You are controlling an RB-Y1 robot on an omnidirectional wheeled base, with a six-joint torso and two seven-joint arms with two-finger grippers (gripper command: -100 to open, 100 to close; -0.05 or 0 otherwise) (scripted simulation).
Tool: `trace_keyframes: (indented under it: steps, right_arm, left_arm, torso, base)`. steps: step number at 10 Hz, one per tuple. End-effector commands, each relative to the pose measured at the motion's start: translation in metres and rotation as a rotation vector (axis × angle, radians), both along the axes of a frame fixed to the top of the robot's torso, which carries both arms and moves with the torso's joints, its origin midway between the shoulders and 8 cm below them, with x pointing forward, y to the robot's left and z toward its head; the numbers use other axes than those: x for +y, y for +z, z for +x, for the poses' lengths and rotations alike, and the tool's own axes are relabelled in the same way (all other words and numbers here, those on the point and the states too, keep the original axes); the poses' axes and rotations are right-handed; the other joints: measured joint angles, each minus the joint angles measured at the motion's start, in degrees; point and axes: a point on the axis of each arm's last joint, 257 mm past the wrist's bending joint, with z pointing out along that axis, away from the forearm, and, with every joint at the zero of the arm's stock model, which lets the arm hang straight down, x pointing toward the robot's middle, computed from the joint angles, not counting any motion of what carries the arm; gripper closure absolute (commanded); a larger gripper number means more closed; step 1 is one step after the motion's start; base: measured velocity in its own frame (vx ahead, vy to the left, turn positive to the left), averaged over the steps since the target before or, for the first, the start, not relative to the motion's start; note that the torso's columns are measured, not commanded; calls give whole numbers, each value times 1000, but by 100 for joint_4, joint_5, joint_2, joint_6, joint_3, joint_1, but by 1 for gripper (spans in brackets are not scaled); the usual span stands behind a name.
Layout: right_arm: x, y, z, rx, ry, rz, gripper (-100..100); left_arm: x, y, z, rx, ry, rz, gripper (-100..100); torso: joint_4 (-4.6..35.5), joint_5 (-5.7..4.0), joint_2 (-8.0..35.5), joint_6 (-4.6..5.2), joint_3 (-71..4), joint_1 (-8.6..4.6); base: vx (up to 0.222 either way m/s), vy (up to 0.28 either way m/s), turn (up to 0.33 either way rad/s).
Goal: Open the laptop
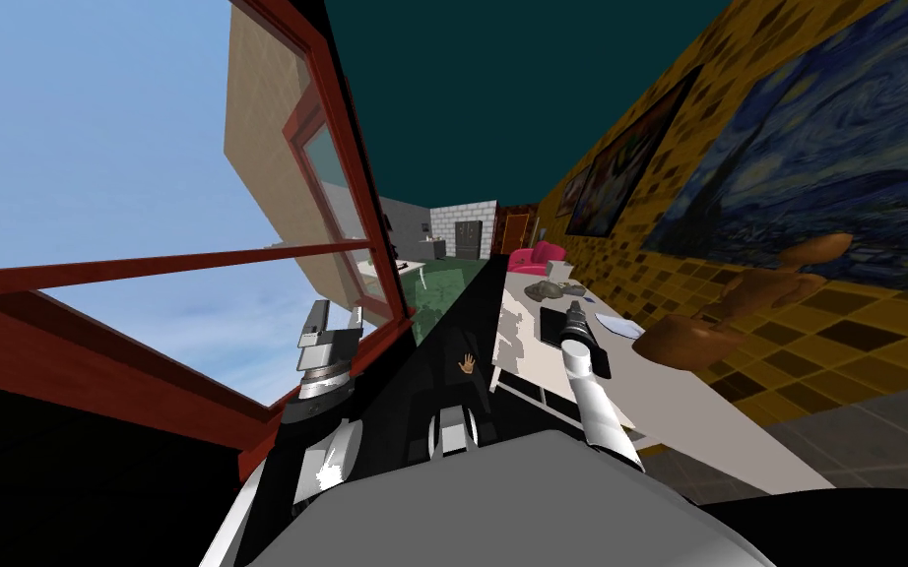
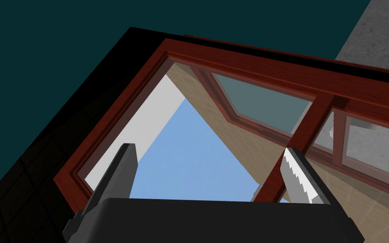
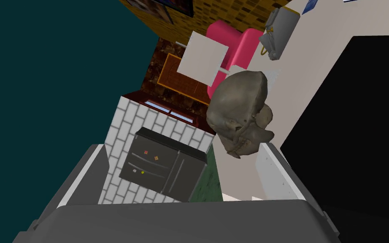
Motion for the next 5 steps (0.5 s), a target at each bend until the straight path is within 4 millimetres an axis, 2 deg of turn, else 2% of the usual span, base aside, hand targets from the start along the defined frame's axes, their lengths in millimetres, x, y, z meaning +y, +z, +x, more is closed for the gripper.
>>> trace_keyframes:
  steps: [1,5]
  right_arm:
    - [-9,0,-14,-65,3,58,-100]
    - [-16,-3,-28,-142,5,132,-100]
  left_arm:
    - [0,0,0,0,0,0,0]
    - [0,0,0,0,0,0,0]
  torso:
    - [0,-1,1,1,1,-2]
    - [0,-1,1,1,0,-3]
  base:
    - [7,3,76]
    - [6,1,48]
